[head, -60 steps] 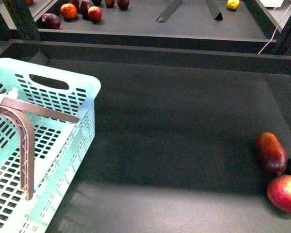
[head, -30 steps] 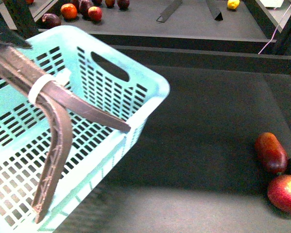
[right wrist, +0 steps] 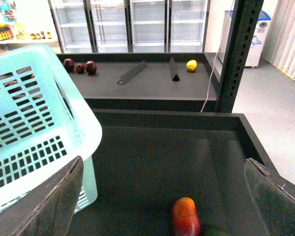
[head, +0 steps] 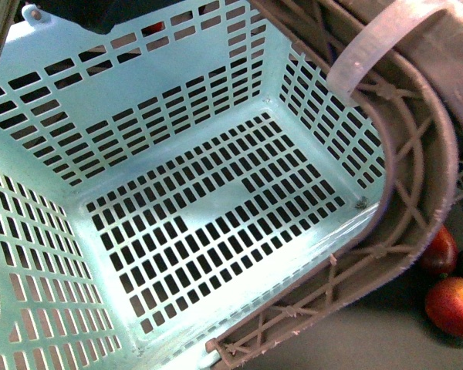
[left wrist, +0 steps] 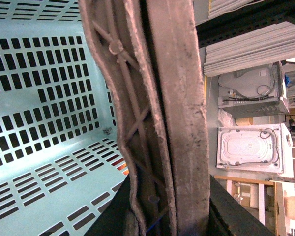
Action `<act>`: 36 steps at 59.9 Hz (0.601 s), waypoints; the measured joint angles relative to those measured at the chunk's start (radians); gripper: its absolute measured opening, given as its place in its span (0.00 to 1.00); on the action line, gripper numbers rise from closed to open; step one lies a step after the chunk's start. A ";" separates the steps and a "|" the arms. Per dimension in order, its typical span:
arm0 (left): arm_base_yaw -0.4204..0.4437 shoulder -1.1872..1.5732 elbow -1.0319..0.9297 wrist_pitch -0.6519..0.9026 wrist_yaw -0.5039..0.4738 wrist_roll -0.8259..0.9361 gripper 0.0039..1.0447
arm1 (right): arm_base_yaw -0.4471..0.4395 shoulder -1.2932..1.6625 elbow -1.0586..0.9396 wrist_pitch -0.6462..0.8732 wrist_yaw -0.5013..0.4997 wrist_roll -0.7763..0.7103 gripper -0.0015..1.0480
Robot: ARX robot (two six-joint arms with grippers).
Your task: Pick apple with right arm and hold basket with left
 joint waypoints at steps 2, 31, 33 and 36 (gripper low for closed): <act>-0.002 -0.001 0.000 0.000 -0.002 0.002 0.18 | 0.000 0.000 0.000 0.000 0.000 0.000 0.92; -0.004 -0.003 0.000 -0.003 -0.011 0.008 0.18 | 0.027 0.361 0.183 -0.433 0.130 0.086 0.92; -0.004 -0.003 0.000 -0.003 -0.010 0.009 0.18 | 0.015 0.409 0.183 -0.417 0.125 0.083 0.92; -0.004 -0.003 0.000 -0.003 -0.008 0.007 0.18 | -0.015 0.490 0.186 -0.357 0.106 0.076 0.92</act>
